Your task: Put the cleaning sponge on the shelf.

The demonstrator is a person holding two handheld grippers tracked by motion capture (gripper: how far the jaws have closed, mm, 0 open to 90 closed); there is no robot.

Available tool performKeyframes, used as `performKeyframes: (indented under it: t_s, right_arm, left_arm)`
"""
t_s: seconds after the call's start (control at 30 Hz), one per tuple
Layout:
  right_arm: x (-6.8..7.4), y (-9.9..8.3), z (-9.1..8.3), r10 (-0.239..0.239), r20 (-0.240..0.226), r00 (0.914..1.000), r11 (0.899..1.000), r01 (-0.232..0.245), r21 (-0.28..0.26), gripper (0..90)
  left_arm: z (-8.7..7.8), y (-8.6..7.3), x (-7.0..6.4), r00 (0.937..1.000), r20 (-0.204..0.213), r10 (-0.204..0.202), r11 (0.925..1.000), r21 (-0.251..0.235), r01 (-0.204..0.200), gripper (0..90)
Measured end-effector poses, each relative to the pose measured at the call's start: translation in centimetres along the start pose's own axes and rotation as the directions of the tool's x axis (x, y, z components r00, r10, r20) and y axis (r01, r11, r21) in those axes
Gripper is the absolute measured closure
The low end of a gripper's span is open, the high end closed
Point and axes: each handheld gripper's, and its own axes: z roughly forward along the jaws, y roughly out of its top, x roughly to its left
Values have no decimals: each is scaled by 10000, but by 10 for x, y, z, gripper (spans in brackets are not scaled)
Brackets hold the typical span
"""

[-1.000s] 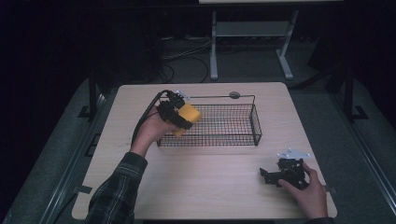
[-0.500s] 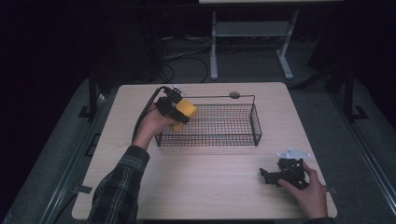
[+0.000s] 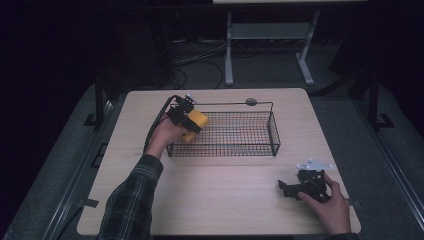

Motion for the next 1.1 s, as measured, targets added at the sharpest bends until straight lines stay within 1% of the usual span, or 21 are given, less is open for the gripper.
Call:
performKeyframes:
  t_s: [0.23, 0.4, 0.47, 0.57, 0.67, 0.8, 0.9, 0.97, 1.1]
  right_arm:
    - [0, 0, 0, 1, 0, 10000, 10000, -1, -1, 0]
    - [0, 0, 0, 9, 0, 10000, 10000, -9, -3, 0]
    - [0, 0, 0, 5, 0, 10000, 10000, -5, -5, 0]
    - [0, 0, 0, -3, -1, 10000, 10000, 3, -2, 0]
    - [0, 0, 0, 3, -2, 10000, 10000, -3, -6, 0]
    - [0, 0, 0, 0, 0, 10000, 10000, 0, -2, 0]
    - [0, 0, 0, -1, 0, 10000, 10000, 1, -1, 0]
    - [0, 0, 0, 1, 0, 10000, 10000, -1, 0, 0]
    - [0, 0, 0, 2, 0, 10000, 10000, -2, 0, 0]
  left_arm:
    - [11, -4, 2, 10000, 59, -32, 9997, 259, 30, 227]
    - [18, -4, 0, 10000, 1, 47, 9989, 472, -47, 227]
    - [20, -5, 0, 10000, -2, 18, 9986, 526, -18, 227]
    - [23, -7, -1, 10000, 72, -28, 9985, 544, 24, 227]
    - [26, -8, -1, 9999, 141, -21, 9976, 687, 12, 227]
    - [25, -9, -1, 9999, 131, -17, 9978, 665, 9, 226]
    - [26, -9, 0, 9998, 220, -22, 9972, 744, 6, 224]
    - [26, -9, -1, 9997, 244, 1, 9975, 705, -19, 221]
    - [26, -8, -1, 9997, 247, 41, 9975, 711, -58, 198]
